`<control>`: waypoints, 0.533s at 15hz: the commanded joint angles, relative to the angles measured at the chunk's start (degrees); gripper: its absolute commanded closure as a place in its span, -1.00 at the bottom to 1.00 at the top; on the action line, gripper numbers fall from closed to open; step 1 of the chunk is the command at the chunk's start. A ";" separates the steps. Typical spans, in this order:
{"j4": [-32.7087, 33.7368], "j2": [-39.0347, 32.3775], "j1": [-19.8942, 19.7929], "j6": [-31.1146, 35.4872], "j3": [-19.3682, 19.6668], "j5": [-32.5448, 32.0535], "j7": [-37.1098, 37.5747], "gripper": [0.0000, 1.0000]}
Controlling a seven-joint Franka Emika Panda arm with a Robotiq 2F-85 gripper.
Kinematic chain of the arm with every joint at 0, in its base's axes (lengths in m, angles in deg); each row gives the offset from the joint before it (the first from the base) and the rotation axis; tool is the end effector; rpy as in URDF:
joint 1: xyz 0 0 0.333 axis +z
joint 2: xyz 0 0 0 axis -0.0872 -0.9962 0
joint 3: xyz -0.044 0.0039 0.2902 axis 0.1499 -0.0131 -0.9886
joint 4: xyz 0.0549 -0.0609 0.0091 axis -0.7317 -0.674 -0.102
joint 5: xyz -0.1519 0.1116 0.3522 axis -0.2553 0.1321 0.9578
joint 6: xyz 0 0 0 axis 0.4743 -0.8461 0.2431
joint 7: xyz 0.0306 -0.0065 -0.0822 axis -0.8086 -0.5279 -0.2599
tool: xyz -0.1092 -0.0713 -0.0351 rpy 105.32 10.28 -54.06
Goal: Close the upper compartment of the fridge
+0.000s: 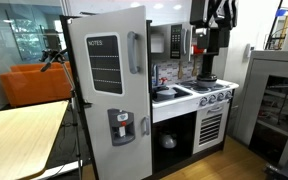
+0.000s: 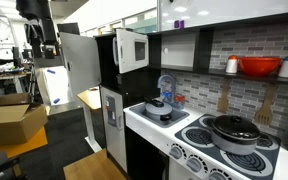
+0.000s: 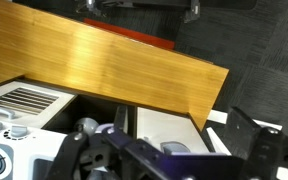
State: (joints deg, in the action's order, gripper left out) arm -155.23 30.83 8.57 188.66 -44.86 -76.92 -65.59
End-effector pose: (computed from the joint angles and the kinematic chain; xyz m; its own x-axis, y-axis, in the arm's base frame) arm 0.3580 0.0387 0.4430 0.9949 0.0978 -0.0238 0.0977 -0.9952 -0.0036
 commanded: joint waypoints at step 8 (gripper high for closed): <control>1.87 0.79 9.91 -9.09 -7.10 5.48 -0.78 -1.00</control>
State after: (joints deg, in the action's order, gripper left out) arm -155.92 32.25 16.68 184.58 -51.32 -73.12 -65.53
